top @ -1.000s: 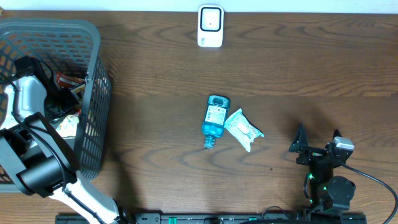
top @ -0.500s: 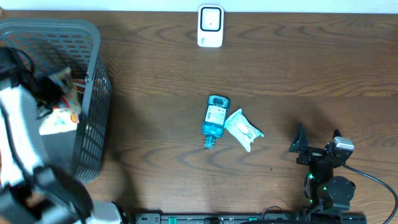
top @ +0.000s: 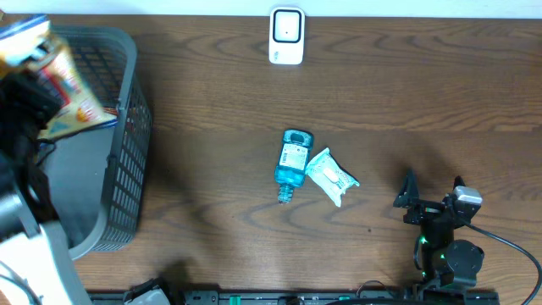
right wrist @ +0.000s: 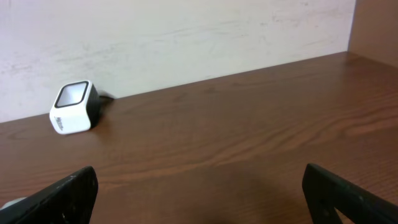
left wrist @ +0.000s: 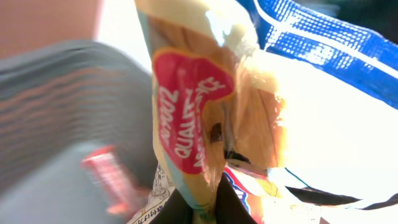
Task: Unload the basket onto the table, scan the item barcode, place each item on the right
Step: 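Lift the snack bag out and lower it left of the bottle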
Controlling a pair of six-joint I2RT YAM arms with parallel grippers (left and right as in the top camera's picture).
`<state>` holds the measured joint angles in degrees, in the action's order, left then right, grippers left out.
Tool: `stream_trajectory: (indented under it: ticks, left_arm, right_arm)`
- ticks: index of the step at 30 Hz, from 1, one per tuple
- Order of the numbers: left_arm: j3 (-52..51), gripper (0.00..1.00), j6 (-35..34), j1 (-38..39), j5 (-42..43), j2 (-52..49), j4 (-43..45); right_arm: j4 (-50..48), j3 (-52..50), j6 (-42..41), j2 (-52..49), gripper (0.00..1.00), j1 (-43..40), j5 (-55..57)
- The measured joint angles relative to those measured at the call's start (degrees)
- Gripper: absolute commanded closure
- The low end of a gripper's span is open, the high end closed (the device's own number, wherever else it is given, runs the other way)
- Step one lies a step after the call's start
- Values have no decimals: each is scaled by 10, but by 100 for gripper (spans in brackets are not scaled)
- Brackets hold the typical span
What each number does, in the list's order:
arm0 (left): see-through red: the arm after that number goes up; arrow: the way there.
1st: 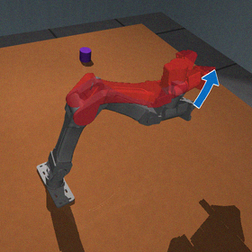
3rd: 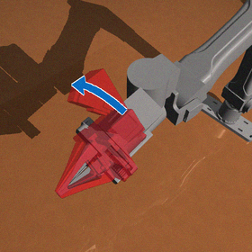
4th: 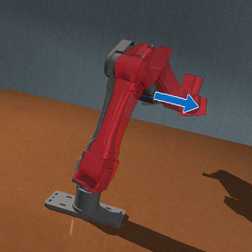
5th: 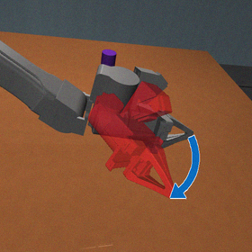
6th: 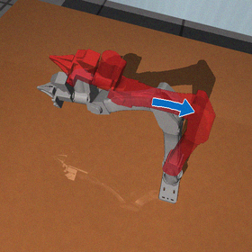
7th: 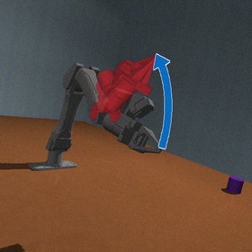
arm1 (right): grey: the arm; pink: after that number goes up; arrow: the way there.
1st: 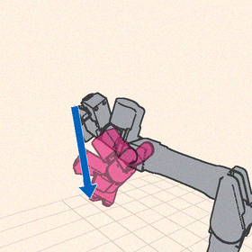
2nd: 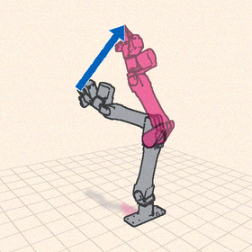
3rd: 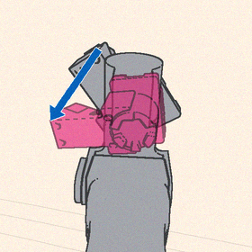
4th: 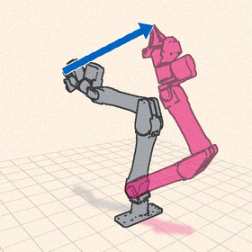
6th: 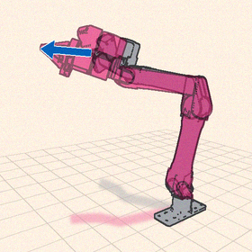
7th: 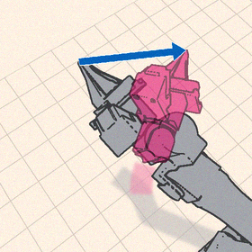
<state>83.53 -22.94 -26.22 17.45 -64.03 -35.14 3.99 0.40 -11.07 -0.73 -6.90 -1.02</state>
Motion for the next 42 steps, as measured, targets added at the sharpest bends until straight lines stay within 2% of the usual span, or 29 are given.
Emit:
stream_trajectory:
  ticks: [4,8,10,13,19,26,31,32,34,35,36,42]
  left_arm:
    - [2,93,-3,96,78,24,8]
    - [-2,93,20,209,107,3,-13]
    - [-9,93,33,262,102,-17,-35]
    - [-21,93,40,332,49,-66,-87]
    - [-26,93,43,402,-41,-186,-130]
    - [-26,93,43,456,-63,-351,-120]
    - [-26,92,19,459,-68,-441,-118]
    - [-26,84,17,459,-69,-454,-117]
    - [-28,43,13,459,-70,-471,-114]
    - [-29,16,8,459,-70,-474,-113]
    - [-29,3,8,459,-71,-474,-113]
    - [-26,1,2,459,-71,-454,-115]
  right_arm:
    - [0,0,0,0,1,0,0]
    - [0,0,0,0,1,0,0]
    - [0,0,0,0,1,0,0]
    - [0,0,0,0,1,0,0]
    - [0,0,0,0,1,0,0]
    - [0,0,0,0,1,0,0]
    - [0,0,0,0,1,0,0]
    - [0,0,0,0,1,0,0]
    - [0,0,0,0,1,0,0]
    - [0,0,0,0,1,0,0]
    - [0,0,0,0,1,0,0]
    - [0,0,0,0,1,0,0]
